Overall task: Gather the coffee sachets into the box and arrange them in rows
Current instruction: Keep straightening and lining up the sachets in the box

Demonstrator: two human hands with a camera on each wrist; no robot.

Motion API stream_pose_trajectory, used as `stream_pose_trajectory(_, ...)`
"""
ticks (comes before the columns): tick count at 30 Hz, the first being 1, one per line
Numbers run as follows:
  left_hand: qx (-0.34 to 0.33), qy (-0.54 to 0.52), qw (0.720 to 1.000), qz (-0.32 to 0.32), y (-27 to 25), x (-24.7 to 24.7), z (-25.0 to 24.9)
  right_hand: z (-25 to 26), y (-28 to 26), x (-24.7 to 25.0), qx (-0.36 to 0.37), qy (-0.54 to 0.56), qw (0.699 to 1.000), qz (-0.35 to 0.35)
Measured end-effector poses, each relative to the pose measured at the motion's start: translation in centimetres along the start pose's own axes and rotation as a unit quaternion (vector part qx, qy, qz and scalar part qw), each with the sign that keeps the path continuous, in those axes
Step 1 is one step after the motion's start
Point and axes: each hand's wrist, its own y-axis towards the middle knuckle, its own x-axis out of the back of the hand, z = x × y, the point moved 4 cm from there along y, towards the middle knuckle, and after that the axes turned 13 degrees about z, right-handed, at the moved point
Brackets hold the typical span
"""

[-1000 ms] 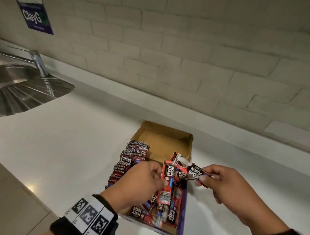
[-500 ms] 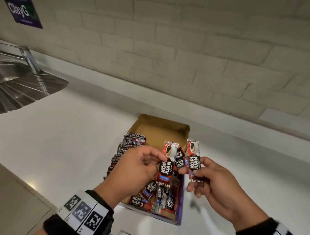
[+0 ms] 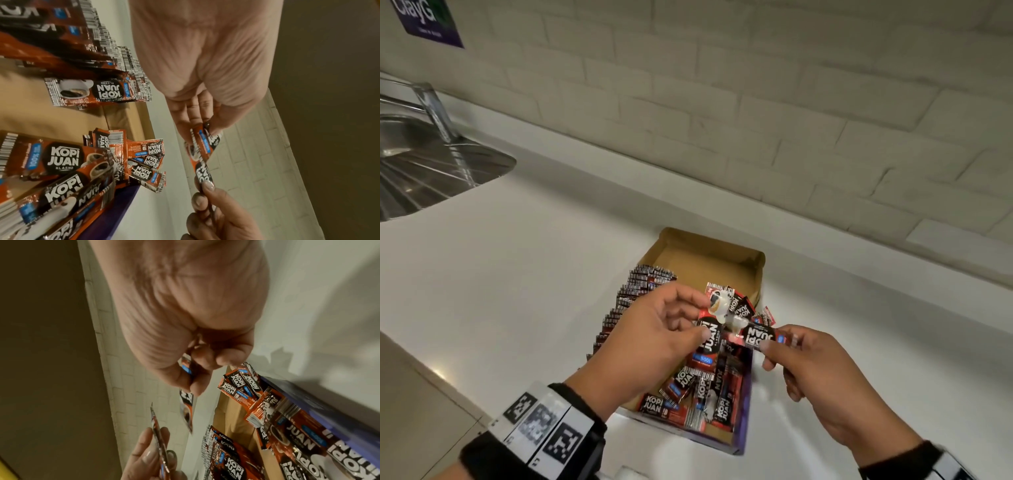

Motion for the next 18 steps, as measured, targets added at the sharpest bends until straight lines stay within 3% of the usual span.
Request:
stream_pose_trajectory(11, 0.030, -0.029, 0.997, 0.060, 0.4, -1.3, 0.1, -0.5, 0.4, 0.4, 0.003, 0.187, 0.982, -0.010)
stream_pose_trajectory(18, 0.082, 0.026, 0.993, 0.081, 0.5, -1.3, 0.0, -0.6, 0.4, 0.0, 0.001, 0.115, 0.993, -0.008)
